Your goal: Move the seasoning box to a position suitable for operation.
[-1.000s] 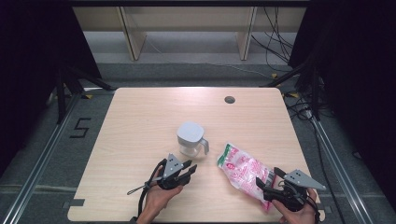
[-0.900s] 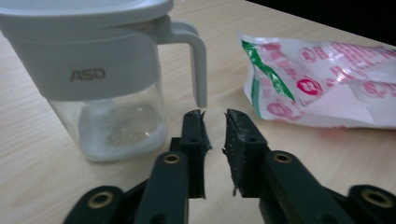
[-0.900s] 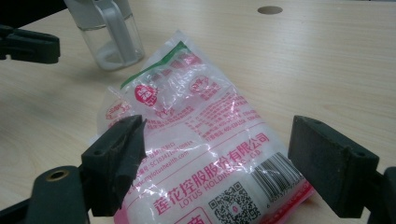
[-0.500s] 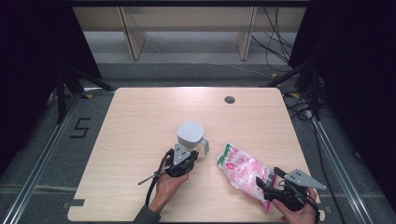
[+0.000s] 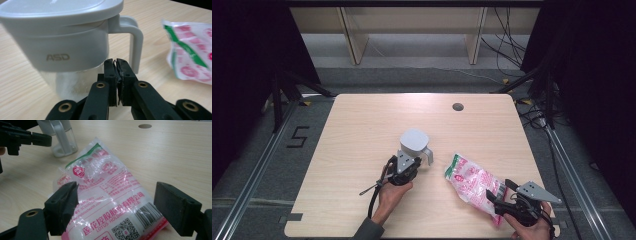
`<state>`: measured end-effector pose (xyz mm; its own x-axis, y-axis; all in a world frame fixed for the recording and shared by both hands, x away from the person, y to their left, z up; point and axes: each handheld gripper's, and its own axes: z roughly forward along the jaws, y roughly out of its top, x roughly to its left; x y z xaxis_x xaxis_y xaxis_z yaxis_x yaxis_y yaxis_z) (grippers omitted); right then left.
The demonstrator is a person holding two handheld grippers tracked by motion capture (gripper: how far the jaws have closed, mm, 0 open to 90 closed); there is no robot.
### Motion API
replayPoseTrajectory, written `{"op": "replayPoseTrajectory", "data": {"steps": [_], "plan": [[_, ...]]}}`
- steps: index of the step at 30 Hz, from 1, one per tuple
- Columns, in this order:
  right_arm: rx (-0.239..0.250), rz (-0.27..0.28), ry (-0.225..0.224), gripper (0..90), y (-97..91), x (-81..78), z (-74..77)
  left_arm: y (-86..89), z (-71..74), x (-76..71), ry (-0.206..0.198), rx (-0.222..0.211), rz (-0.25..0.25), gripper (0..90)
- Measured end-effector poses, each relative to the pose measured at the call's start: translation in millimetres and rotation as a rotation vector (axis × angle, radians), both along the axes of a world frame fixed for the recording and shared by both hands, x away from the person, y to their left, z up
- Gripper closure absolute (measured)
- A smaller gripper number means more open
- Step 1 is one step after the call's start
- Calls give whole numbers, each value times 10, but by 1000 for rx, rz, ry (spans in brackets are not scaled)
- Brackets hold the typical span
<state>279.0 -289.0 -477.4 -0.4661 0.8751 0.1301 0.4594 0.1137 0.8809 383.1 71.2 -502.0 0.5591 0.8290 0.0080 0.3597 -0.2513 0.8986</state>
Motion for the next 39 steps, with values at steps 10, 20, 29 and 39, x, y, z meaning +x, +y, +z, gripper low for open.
{"op": "replayPoseTrajectory", "data": {"steps": [10, 20, 29, 39], "plan": [[-1, 6, 1, 204, -13, 10, -3, 0, -24, -64, 34, -38, -58, 718], [5, -2, -7, 206, 2, 5, -4, -247, -60, 65, 56, -68, -13, 568], [-1, 11, -5, 206, -18, 12, 0, -319, -140, 176, 37, -71, 6, 710], [-17, 0, -26, 207, -42, 14, 3, 10, -133, 20, 36, -66, 40, 729]]}}
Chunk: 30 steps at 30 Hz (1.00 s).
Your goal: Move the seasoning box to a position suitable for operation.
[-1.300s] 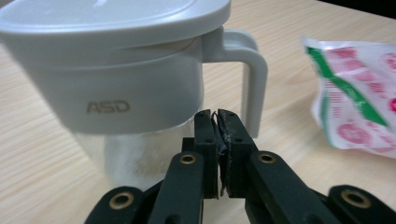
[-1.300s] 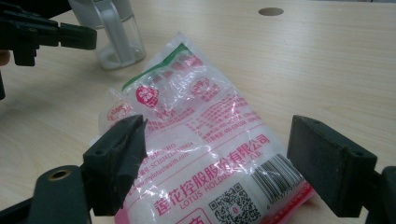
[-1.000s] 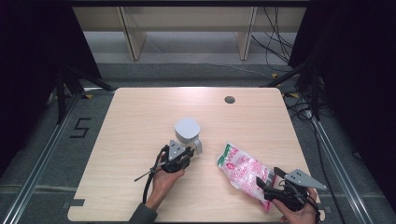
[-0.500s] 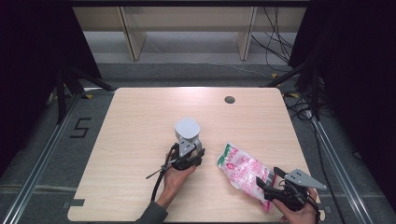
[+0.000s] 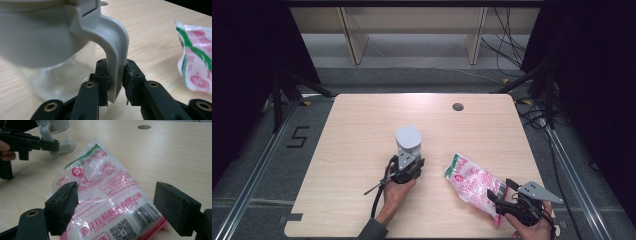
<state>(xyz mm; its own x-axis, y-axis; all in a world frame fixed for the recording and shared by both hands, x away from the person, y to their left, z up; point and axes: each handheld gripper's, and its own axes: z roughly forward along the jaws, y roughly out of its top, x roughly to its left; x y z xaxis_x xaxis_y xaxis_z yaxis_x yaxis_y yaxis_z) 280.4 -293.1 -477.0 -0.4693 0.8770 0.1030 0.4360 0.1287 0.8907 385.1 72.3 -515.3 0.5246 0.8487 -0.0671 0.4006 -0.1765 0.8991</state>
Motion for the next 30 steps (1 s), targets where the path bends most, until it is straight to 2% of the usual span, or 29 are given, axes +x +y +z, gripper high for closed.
{"op": "replayPoseTrajectory", "data": {"steps": [3, 5, 6, 8, 9, 10, 11, 12, 13, 17, 18, 20, 21, 23, 24, 26, 27, 28, 30], "plan": [[1, 2, -3, 207, 4, 1, 0, 196, -7, -51, -2, -4, 24, 710], [18, 1, 25, 207, 20, -7, -2, 265, -6, -63, -6, 4, 32, 701], [19, 1, 25, 207, 20, -7, -3, 321, -13, -72, -7, -3, 38, 697], [18, -2, 24, 207, 18, -7, -3, 461, -22, -96, -14, 1, 75, 691], [21, -2, 25, 207, 18, -7, -2, 489, -26, -98, -20, -12, 89, 689], [1, -3, 2, 207, 3, 0, -1, 532, -24, -100, -16, 3, 100, 687], [-5, -3, -6, 207, 0, 4, -2, 556, -25, -99, -20, 0, 114, 686], [22, -3, 25, 207, 19, -7, -2, 581, -23, -96, -22, -2, 127, 684], [18, -2, 22, 207, 18, -4, -4, 603, -24, -92, -30, -3, 148, 683], [30, 1, 27, 207, 25, -7, -5, 661, -16, -33, -50, 7, 214, 679], [19, -1, 22, 207, 18, -5, -4, 673, -10, -16, -55, 14, 229, 679], [18, 0, 21, 207, 19, -5, -4, 684, -9, 11, -58, 19, 241, 677], [17, 0, 21, 207, 19, -5, -3, 714, -11, 68, -67, 41, 281, 677], [17, -1, 20, 207, 19, -4, -3, 743, -13, 100, -64, 47, 298, 681], [17, -1, 19, 207, 18, -4, -4, 799, -11, 164, -65, 44, 345, 683], [12, -1, 15, 207, 16, -2, -5, 833, -9, 192, -64, 47, 364, 693], [7, -1, 7, 208, 14, -3, -2, 905, -10, 248, -63, 46, 400, 700], [-4, 3, -3, 208, 7, 3, -3, 939, -12, 272, -58, 37, 409, 708], [10, 2, 17, 208, 18, -1, -3, 983, 0, 299, -48, 42, 417, 719]]}}
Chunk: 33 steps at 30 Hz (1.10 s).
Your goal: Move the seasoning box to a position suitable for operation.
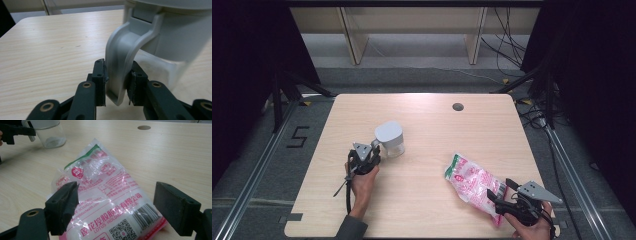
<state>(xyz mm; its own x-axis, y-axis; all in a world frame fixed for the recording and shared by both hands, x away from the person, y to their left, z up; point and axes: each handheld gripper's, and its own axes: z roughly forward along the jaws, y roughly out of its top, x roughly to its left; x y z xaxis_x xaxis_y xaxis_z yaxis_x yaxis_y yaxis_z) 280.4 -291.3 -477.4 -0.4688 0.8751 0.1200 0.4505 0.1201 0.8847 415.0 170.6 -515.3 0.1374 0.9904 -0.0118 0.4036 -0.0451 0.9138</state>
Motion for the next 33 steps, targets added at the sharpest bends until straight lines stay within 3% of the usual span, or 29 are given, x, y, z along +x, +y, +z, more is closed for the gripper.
{"op": "replayPoseTrajectory", "data": {"steps": [7, 8, 9, 12, 21, 25, 27, 30, 33], "plan": [[-6, 4, -12, 208, -5, 6, -2, 61, -6, 14, -8, 7, -39, 738], [12, 3, 6, 208, 4, 0, -3, 63, -28, -15, -21, -17, -83, 737], [-2, 0, -4, 208, -3, 10, -9, 52, -28, -39, -20, -24, -102, 737], [3, 5, -1, 208, -5, 12, -10, -23, -20, -114, -20, -28, -165, 741], [8, 5, 4, 208, -2, 9, -8, -255, 21, -188, 14, -70, -263, 725], [0, 1, 0, 208, 1, 5, -8, -226, 31, -205, 20, -54, -259, 748], [9, -1, 11, 208, 14, -4, -4, -234, 32, -237, 6, 7, -266, 770], [18, -10, 23, 208, 23, -7, -8, -230, 34, -269, 6, -5, -262, 779], [-2, 0, 0, 208, 4, 9, -11, -213, 31, -296, 5, -4, -268, 786]]}}
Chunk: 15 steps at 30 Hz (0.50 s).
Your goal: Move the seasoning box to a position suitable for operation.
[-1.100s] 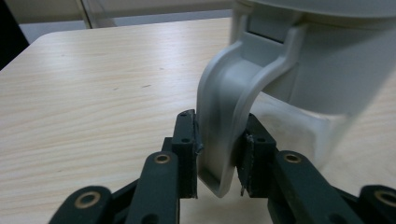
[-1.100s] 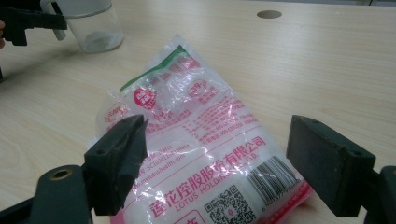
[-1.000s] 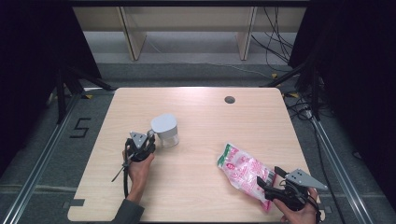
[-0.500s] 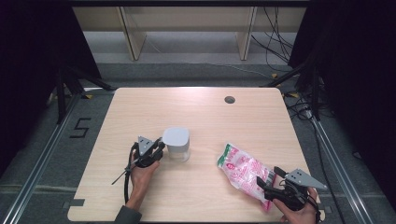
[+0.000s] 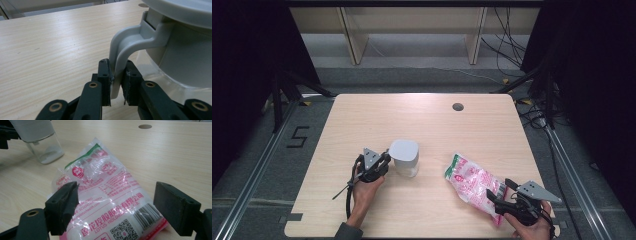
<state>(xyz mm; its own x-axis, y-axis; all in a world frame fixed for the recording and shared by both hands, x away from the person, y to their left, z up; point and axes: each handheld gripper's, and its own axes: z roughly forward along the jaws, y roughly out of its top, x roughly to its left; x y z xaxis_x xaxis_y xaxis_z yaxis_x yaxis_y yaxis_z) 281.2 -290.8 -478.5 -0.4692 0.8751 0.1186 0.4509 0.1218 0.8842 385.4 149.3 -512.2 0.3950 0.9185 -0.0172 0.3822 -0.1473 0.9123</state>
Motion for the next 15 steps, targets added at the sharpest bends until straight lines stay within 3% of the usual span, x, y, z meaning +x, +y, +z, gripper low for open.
{"op": "replayPoseTrajectory", "data": {"steps": [1, 2, 3, 5, 8, 11, 12, 13, 14, 15], "plan": [[23, -11, 22, 208, 19, -21, 4, 14, -1, -42, 8, 7, -11, 822], [2, 0, 2, 208, 4, -3, 1, 14, -1, -42, 8, 7, -11, 818], [20, -10, 24, 208, 21, -15, 1, 3, -6, -88, -4, 16, -20, 821], [18, -8, 22, 208, 21, -15, 1, -7, 3, -132, -11, 49, -29, 826], [27, -12, 31, 208, 21, -20, 6, -14, -2, -158, -3, 28, -27, 825], [-6, 2, -8, 208, -8, 5, 1, -25, -13, -260, -9, 43, -43, 824], [37, -12, 24, 208, 24, -13, -3, -36, -20, -285, 6, 23, -44, 823], [37, -12, 24, 208, 24, -13, -3, -36, -20, -285, 6, 23, -44, 818], [5, -3, 10, 207, 6, 4, -6, -13, -23, -303, 15, -6, -92, 801], [38, -13, 26, 207, 31, -16, -2, -13, -23, -303, 15, -6, -92, 770]]}}
